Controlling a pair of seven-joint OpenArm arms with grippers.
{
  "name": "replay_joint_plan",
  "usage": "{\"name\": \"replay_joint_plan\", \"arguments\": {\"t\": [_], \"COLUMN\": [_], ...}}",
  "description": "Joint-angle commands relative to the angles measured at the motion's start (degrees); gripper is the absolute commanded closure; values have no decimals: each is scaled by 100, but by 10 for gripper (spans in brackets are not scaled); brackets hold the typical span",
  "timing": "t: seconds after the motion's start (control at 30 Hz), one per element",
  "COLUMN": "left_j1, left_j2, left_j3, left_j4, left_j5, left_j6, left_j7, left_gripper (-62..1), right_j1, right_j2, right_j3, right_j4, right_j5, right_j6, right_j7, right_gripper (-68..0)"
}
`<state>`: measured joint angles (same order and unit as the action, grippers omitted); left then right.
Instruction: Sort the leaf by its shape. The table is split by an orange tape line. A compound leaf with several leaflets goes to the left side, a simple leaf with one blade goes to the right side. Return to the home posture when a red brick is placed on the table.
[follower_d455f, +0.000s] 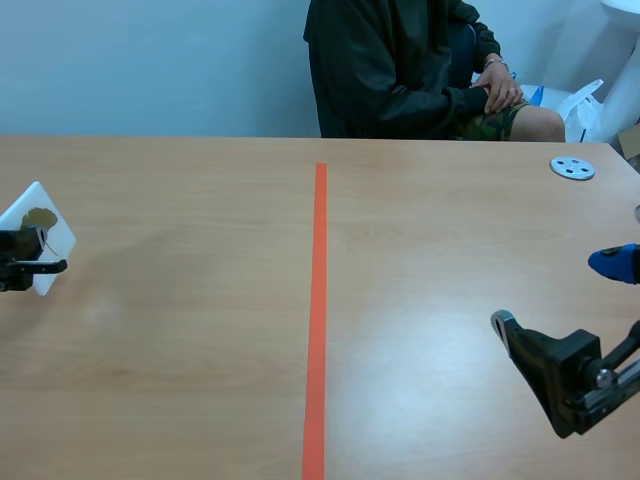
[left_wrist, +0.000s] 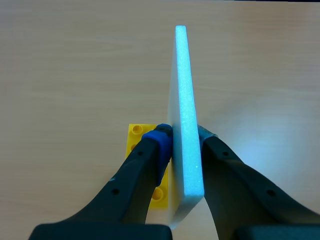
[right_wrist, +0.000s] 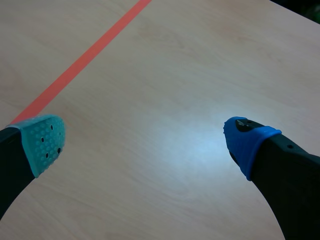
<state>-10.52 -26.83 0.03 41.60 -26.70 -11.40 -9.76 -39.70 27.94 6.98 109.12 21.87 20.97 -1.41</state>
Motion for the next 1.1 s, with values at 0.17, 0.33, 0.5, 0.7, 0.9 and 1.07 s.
{"name": "replay_joint_plan", "arguments": {"t": [0.17, 0.33, 0.5, 0.7, 0.9, 1.07], "left_j1": [-511, -601, -599, -599, -599, -463], "left_j2": [-63, -52, -50, -52, -87, -251], "left_j3": [-4, 7, 7, 7, 7, 4], "left_j4": [-717, -1139, -1237, -1237, -1213, -785], "left_j5": [-79, -79, -79, -79, -79, -79], "left_j6": [33, 31, 13, 11, 11, -184], "left_j7": [-435, -400, -400, -398, -422, -369], "left_gripper": [-32, -34, -84, -136, -337, -550], "right_j1": [70, 70, 70, 70, 70, 70], "right_j2": [-4, -4, -4, -4, -4, -2], "right_j3": [9, 9, 9, 9, 9, 9], "right_j4": [96, 96, 96, 96, 96, 96], "right_j5": [20, 20, 20, 20, 20, 17], "right_j6": [2, 2, 2, 2, 2, 2], "right_j7": [39, 24, 24, 22, 20, -92], "right_gripper": [-679, -679, -679, -679, -679, -679]}}
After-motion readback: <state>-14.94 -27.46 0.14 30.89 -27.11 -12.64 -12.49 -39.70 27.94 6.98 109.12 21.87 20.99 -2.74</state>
